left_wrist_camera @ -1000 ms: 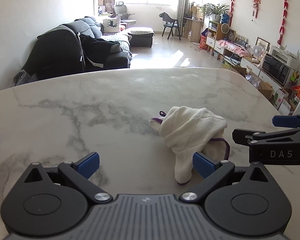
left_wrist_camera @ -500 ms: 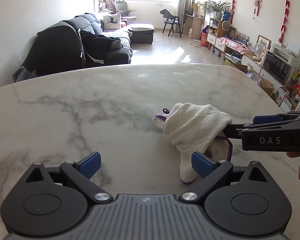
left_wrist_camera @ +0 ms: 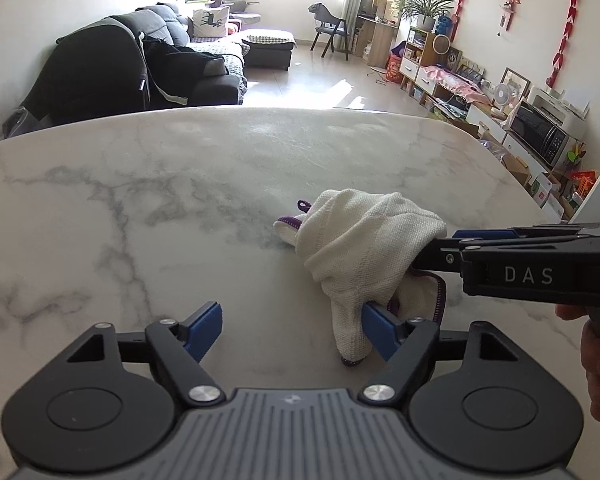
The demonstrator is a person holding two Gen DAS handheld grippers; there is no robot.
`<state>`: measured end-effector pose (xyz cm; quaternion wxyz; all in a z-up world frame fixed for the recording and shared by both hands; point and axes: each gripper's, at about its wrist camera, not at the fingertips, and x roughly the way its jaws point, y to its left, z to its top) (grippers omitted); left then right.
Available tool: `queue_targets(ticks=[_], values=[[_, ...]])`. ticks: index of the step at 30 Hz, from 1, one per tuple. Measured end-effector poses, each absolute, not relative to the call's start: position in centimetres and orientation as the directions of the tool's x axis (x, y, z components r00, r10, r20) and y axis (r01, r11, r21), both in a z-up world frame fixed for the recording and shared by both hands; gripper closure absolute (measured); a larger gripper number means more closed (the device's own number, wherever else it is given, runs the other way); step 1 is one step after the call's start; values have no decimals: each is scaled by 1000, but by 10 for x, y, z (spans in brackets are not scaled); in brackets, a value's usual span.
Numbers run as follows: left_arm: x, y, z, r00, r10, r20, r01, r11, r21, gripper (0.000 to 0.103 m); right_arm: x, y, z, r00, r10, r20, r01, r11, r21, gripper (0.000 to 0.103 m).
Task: Fold towel
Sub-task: 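Move the left gripper to the cream towel while the right gripper grasps its edge, then close the left gripper on the towel's bunched edge beside the right gripper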
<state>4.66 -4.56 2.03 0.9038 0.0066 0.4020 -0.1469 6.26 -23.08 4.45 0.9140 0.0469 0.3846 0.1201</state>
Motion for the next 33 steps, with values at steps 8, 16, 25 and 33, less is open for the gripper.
queue_targets(ticks=[8, 16, 25, 33], values=[[43, -45, 22, 636, -255, -728, 279, 956, -91, 25, 59, -227, 50, 681, 303, -666, -214, 953, 215, 92], [39, -44, 33, 663, -247, -707, 291, 955, -61, 21, 54, -225, 56, 690, 323, -648, -236, 946, 221, 96], [34, -51, 49, 696, -253, -672, 332, 943, -11, 19, 49, -221, 64, 696, 348, -628, -267, 937, 224, 96], [35, -50, 53, 705, -277, -653, 338, 940, -34, 35, 44, -218, 71, 696, 381, -609, -301, 924, 235, 96]])
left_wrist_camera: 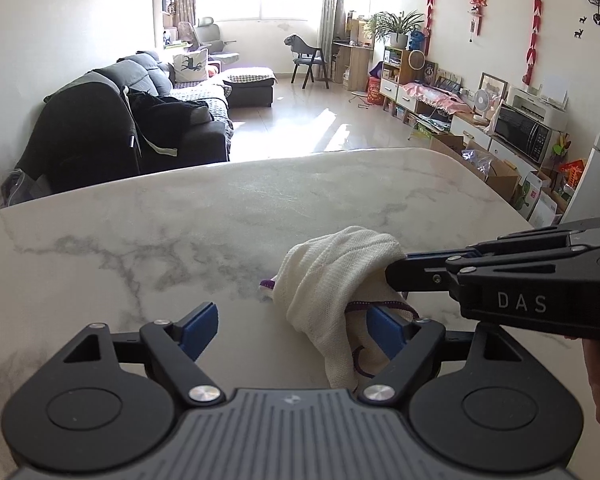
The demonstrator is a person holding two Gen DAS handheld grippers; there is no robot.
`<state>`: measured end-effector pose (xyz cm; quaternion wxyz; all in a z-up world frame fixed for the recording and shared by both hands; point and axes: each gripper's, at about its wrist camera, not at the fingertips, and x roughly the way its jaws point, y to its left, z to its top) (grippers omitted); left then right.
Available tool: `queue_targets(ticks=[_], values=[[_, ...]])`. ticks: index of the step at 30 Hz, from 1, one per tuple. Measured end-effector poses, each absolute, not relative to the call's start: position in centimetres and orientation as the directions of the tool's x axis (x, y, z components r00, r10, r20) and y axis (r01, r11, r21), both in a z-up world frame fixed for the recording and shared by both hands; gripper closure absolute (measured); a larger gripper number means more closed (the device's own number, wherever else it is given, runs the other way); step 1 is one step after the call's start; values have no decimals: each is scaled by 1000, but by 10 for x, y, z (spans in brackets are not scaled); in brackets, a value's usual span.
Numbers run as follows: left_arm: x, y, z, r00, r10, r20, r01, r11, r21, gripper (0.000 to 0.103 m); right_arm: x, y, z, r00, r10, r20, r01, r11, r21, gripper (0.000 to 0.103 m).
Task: Fold towel
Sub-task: 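Close the left gripper on the towel's bunched edge beside the right gripper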
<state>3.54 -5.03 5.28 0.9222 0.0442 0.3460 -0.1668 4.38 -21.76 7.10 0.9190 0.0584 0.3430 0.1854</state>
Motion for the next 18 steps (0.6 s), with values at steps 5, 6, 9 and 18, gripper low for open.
queue_targets(ticks=[5, 6, 9, 18], values=[[40, -46, 47, 686, -274, -674, 311, 948, -69, 51, 43, -215, 72, 693, 387, -609, -309, 922, 234, 96], [41, -44, 46, 681, -279, -677, 308, 948, -82, 60, 43, -215, 73, 691, 389, -609, -311, 921, 235, 96], [43, -37, 44, 666, -301, -683, 290, 947, -136, 72, 42, -214, 73, 687, 398, -608, -315, 917, 244, 92], [45, -16, 40, 655, -298, -695, 218, 954, -203, 76, 43, -217, 71, 687, 396, -609, -294, 918, 265, 71]])
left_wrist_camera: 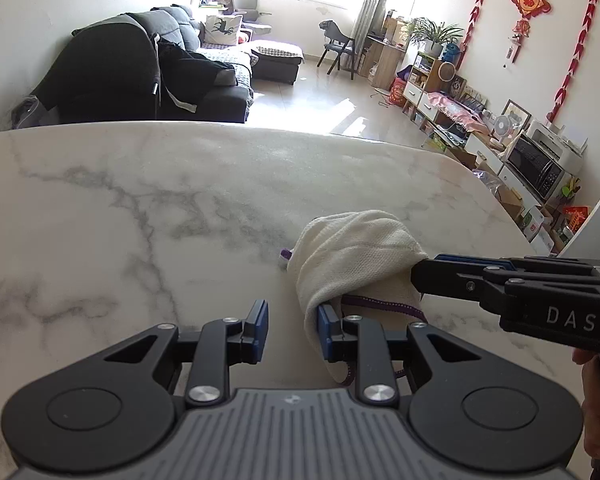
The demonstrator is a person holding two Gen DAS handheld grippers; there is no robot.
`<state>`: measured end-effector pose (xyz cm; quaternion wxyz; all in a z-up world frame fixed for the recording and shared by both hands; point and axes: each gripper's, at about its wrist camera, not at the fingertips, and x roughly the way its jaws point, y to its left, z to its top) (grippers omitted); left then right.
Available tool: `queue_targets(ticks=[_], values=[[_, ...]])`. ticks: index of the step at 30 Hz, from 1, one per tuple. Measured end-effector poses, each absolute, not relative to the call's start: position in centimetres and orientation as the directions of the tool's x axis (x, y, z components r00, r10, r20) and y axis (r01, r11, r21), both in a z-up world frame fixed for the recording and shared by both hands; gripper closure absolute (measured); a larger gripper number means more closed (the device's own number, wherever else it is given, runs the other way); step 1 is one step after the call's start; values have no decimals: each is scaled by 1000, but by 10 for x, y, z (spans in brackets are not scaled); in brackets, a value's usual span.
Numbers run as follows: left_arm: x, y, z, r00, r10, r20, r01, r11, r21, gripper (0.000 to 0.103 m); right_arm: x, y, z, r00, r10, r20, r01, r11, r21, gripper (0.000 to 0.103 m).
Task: Fold towel
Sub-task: 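Close the left gripper on the towel's bunched edge beside the right gripper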
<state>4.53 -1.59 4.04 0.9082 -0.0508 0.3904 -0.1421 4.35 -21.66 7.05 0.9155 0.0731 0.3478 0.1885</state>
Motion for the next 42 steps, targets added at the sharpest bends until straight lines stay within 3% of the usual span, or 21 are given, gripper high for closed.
queue_targets(ticks=[5, 9, 16, 21, 22, 27, 38, 42], values=[[45, -8, 34, 653, -272, -707, 184, 962, -200, 76, 42, -219, 70, 697, 376, -610, -275, 927, 257, 55], [46, -2, 26, 646, -230, -728, 142, 973, -181, 76, 40, -223, 73, 714, 356, -603, -260, 934, 243, 47], [44, 9, 27, 644, -215, -735, 114, 976, -186, 74, 49, -235, 65, 720, 293, -629, -176, 954, 243, 44], [39, 15, 34, 667, -184, -722, 86, 982, -170, 27, 57, -234, 52, 699, 279, -658, -152, 958, 244, 44], [38, 15, 36, 672, -176, -719, 83, 983, -163, 23, 58, -234, 49, 695, 277, -664, -147, 958, 245, 44], [29, 14, 48, 694, -160, -702, 93, 987, -133, 22, 63, -232, 40, 682, 267, -681, -132, 961, 244, 44], [12, -9, 78, 727, -260, -636, 216, 965, -148, 21, 66, -227, 32, 665, 268, -697, -138, 961, 238, 46], [21, -16, 72, 716, -255, -650, 217, 966, -141, 21, 66, -224, 32, 663, 275, -697, -146, 960, 239, 46]])
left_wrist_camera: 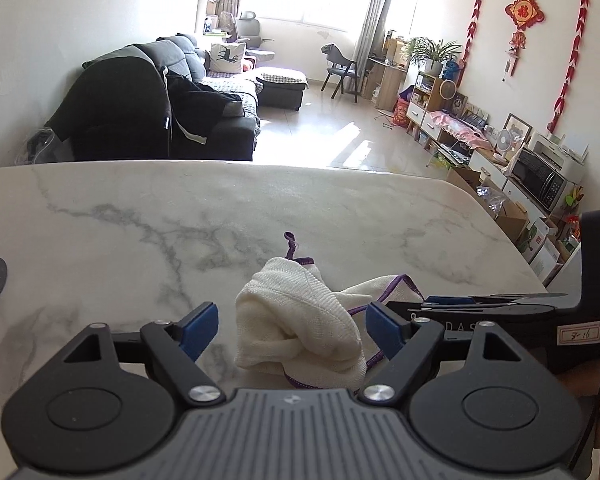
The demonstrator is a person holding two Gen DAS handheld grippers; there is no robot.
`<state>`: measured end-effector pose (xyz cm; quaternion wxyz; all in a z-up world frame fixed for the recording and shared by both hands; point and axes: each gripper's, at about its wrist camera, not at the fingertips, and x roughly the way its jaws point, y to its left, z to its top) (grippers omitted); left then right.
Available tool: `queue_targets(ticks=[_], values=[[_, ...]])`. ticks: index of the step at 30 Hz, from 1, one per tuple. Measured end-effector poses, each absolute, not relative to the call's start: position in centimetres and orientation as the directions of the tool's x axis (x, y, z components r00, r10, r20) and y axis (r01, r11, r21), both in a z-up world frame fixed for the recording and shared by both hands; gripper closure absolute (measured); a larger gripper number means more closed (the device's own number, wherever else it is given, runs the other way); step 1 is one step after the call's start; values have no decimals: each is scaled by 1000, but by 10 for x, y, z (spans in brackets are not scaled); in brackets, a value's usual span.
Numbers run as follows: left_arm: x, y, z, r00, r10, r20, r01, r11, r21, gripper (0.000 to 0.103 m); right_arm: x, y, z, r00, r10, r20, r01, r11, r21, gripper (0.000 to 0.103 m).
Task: Fold towel
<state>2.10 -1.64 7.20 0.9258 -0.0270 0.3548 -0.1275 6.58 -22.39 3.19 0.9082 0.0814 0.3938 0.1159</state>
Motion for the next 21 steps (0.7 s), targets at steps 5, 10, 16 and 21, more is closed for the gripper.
queue_targets(ticks=[5, 10, 16, 21], values=[[33, -24, 60, 691, -275, -669, 221, 961, -167, 23, 66, -219, 31, 661, 281, -696, -156, 958, 239, 46], [39, -28, 51, 666, -273, -695, 207, 962, -180, 59, 66, -215, 31, 660, 288, -694, -168, 957, 237, 46], [40, -19, 45, 656, -296, -694, 195, 955, -223, 73, 67, -208, 29, 648, 317, -693, -189, 948, 257, 66], [39, -15, 47, 653, -313, -689, 199, 949, -243, 76, 65, -203, 28, 641, 339, -689, -210, 940, 267, 102]])
